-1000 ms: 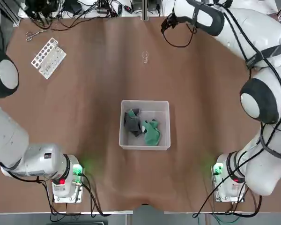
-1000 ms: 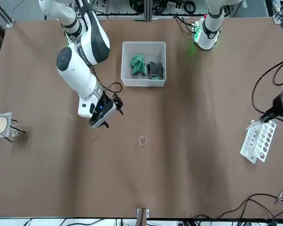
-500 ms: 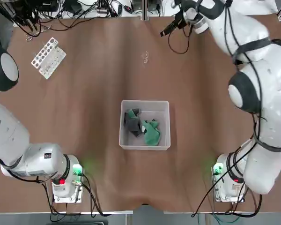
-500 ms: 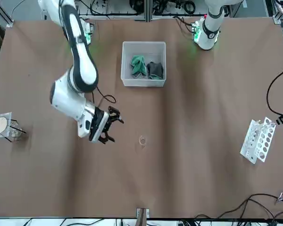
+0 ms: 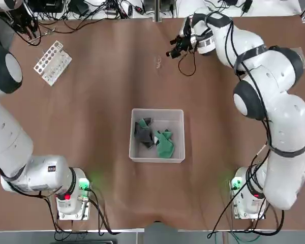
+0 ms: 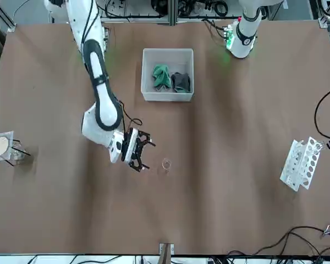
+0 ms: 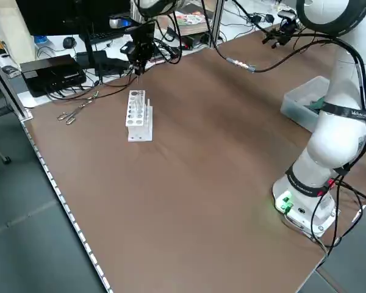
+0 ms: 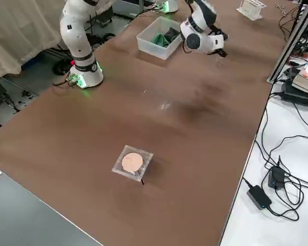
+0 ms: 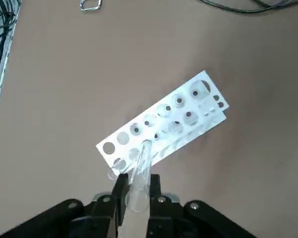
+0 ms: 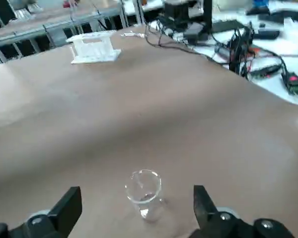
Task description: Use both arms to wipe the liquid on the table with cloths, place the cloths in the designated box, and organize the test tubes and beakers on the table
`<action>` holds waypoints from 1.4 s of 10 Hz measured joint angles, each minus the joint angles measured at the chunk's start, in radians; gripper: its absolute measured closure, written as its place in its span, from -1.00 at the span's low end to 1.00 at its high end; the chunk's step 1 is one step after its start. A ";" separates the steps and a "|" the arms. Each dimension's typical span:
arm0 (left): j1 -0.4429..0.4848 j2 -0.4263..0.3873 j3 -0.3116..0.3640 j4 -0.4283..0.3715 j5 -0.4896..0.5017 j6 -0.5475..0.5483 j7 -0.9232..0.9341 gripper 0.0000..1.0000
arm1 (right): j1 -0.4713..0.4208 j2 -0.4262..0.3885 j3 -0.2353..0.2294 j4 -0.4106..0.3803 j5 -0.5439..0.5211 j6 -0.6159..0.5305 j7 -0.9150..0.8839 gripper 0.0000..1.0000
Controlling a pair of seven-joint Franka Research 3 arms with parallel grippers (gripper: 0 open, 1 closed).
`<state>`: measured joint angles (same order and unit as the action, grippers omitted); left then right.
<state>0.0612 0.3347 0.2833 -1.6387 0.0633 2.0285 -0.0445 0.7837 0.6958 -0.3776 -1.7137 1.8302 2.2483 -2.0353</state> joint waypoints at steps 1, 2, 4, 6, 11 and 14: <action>0.000 0.001 0.006 -0.003 0.000 0.000 0.010 0.52 | -0.034 0.041 0.024 0.000 0.073 -0.056 -0.116 -0.97; 0.000 0.002 0.007 -0.011 0.000 0.000 0.012 0.52 | -0.056 0.096 0.034 0.003 0.148 -0.126 -0.214 -0.97; -0.004 0.006 0.007 -0.018 -0.017 0.000 0.013 0.52 | -0.065 0.196 0.050 0.033 0.249 -0.192 -0.328 -0.97; -0.010 0.010 0.006 -0.020 -0.026 0.000 0.013 0.52 | -0.066 0.256 0.082 0.095 0.306 -0.197 -0.375 -0.97; -0.013 0.013 0.004 -0.020 -0.027 0.003 0.014 0.35 | -0.067 0.333 0.097 0.204 0.327 -0.199 -0.388 -0.97; -0.013 0.013 0.004 -0.020 -0.027 0.004 0.041 -0.48 | -0.067 0.367 0.105 0.269 0.327 -0.198 -0.393 -0.97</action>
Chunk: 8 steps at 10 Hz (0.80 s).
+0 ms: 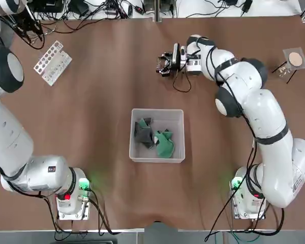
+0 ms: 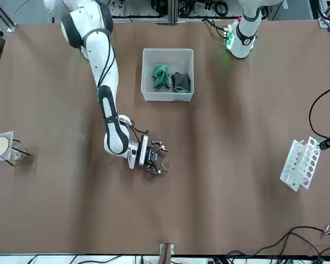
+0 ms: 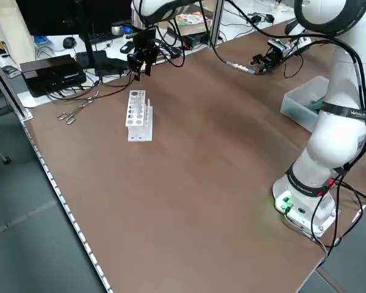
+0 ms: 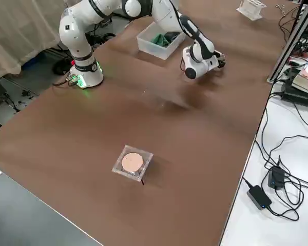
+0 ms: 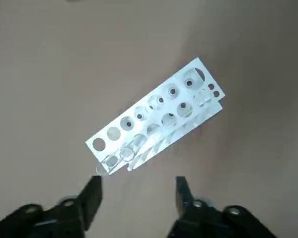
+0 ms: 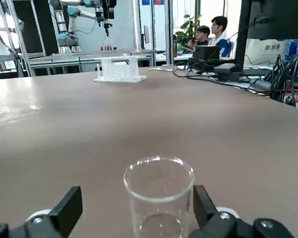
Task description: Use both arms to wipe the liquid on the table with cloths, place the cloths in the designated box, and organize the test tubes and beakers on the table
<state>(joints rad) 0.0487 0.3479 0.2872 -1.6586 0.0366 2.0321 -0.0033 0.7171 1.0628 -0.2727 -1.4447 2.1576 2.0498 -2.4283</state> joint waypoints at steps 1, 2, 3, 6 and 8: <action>0.000 0.000 0.000 0.002 0.000 0.001 0.005 -0.79 | 0.000 0.007 0.003 0.015 0.000 0.000 -0.001 -0.97; 0.000 -0.005 -0.002 0.006 0.000 0.002 0.007 -0.97 | 0.001 0.013 0.005 0.026 0.000 0.006 -0.002 -0.97; 0.003 -0.022 -0.018 0.011 -0.002 0.003 0.012 -1.00 | 0.002 0.017 0.007 0.035 0.000 0.014 -0.003 -0.97; 0.002 -0.145 -0.131 0.025 -0.005 -0.038 0.009 -1.00 | 0.005 0.021 0.009 0.045 0.000 0.020 -0.004 -0.91; 0.000 -0.233 -0.178 0.062 -0.025 -0.186 0.011 -1.00 | 0.005 0.027 0.009 0.046 0.001 0.021 -0.004 -0.80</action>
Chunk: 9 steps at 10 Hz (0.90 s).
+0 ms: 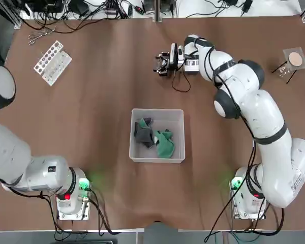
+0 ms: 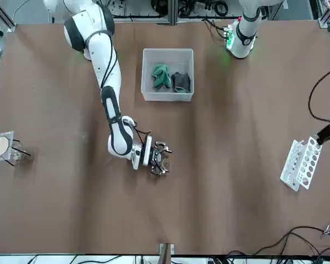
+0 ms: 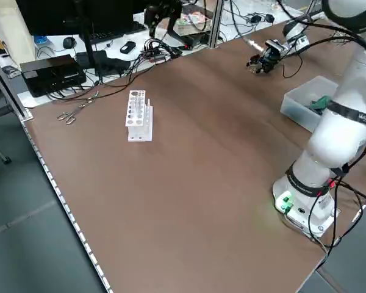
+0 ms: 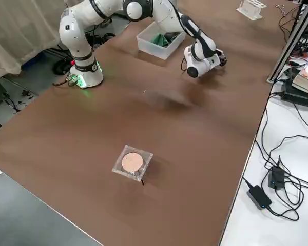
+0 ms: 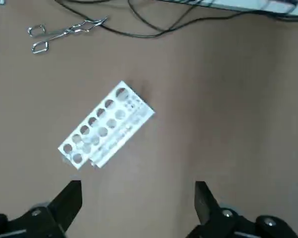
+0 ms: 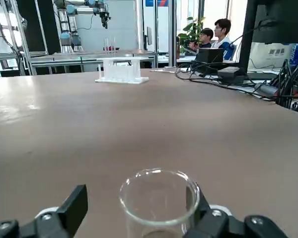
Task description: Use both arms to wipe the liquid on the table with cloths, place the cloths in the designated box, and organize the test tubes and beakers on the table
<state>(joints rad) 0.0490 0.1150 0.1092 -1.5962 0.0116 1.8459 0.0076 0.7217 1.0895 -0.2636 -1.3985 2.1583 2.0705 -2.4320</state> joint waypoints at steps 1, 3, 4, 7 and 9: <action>0.001 -0.027 -0.011 0.003 -0.013 -0.043 0.003 -1.00 | 0.000 0.002 0.000 0.000 0.000 0.001 0.000 -0.80; 0.001 -0.078 -0.052 0.003 -0.021 -0.131 0.002 -1.00 | 0.000 0.009 0.000 0.001 0.000 0.001 0.000 -0.80; 0.001 -0.096 -0.072 0.004 -0.021 -0.157 -0.002 -1.00 | 0.000 0.012 0.000 0.001 0.000 0.001 0.000 -0.79; 0.001 -0.138 -0.114 0.004 -0.023 -0.222 -0.005 -1.00 | 0.000 0.015 0.000 0.002 0.002 0.002 0.000 -0.47; 0.001 -0.148 -0.130 0.003 -0.023 -0.244 0.000 -1.00 | -0.001 0.015 0.000 0.002 0.004 0.002 0.003 -0.01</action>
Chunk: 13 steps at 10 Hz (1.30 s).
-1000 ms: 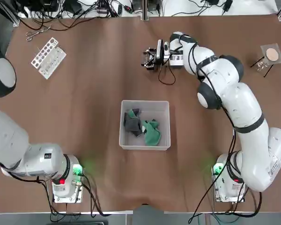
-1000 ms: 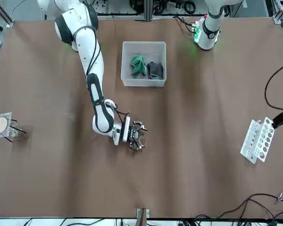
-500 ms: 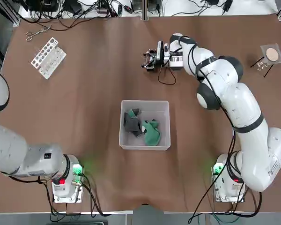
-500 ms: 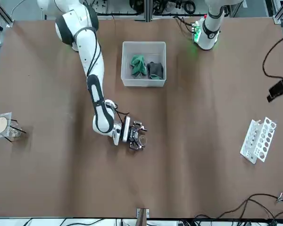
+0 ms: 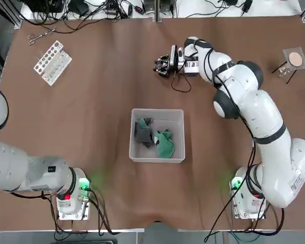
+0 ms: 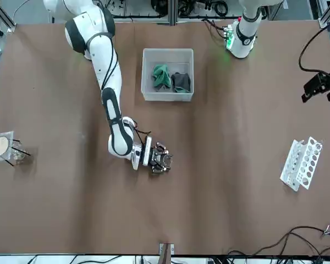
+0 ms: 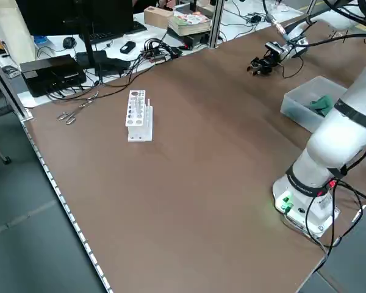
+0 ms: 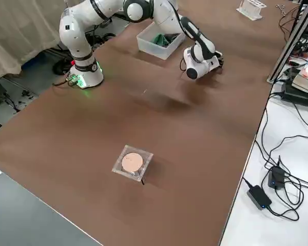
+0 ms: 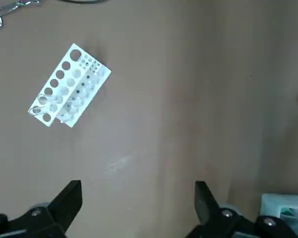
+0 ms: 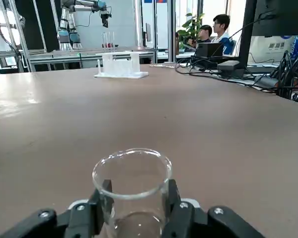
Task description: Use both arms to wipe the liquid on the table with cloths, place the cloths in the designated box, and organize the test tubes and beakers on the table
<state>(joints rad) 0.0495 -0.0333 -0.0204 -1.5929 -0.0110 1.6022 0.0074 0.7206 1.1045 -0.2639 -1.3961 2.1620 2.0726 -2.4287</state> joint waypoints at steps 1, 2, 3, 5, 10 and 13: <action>0.001 -0.001 -0.003 0.000 0.000 0.000 0.002 -1.00 | 0.000 0.000 0.000 0.002 0.002 0.000 0.005 0.00; 0.000 0.000 -0.006 -0.001 0.000 0.002 0.002 -1.00 | -0.002 0.000 -0.001 0.007 0.004 0.000 0.010 0.00; 0.000 0.004 -0.008 -0.002 0.000 0.004 0.002 -1.00 | -0.006 -0.001 -0.003 0.016 0.004 0.000 0.021 0.00; 0.001 0.013 -0.008 -0.002 0.000 0.008 0.002 -1.00 | -0.020 -0.011 -0.012 0.026 -0.007 0.000 0.032 0.00; 0.000 0.043 -0.013 0.042 0.000 0.014 0.001 -1.00 | -0.225 -0.062 -0.028 0.029 -0.312 -0.171 0.123 -0.01; 0.000 0.045 -0.014 0.046 0.000 0.014 0.000 -1.00 | -0.401 -0.136 -0.031 0.039 -0.568 -0.413 0.206 -0.02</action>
<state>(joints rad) 0.0496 0.0113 -0.0341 -1.5471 -0.0111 1.6165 0.0078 0.3193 0.9690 -0.2949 -1.3568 1.5940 1.6599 -2.2223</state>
